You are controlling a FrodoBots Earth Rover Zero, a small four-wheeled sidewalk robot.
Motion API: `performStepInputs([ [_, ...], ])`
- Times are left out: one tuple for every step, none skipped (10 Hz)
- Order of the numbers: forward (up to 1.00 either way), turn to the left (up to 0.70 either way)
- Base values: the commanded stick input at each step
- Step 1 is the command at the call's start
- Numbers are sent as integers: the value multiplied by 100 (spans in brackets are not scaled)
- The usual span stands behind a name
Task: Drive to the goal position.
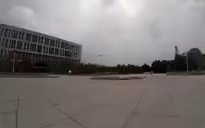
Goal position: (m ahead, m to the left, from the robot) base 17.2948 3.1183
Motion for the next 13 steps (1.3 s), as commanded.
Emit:
performStepInputs([
  [66, 0],
  [70, 0],
  [70, 0],
  [70, 0],
  [70, 0],
  [68, 0],
  [5, 0],
  [0, 0],
  [0, 0],
  [0, 0],
  [0, 0],
  [0, 0],
  [0, 0],
])
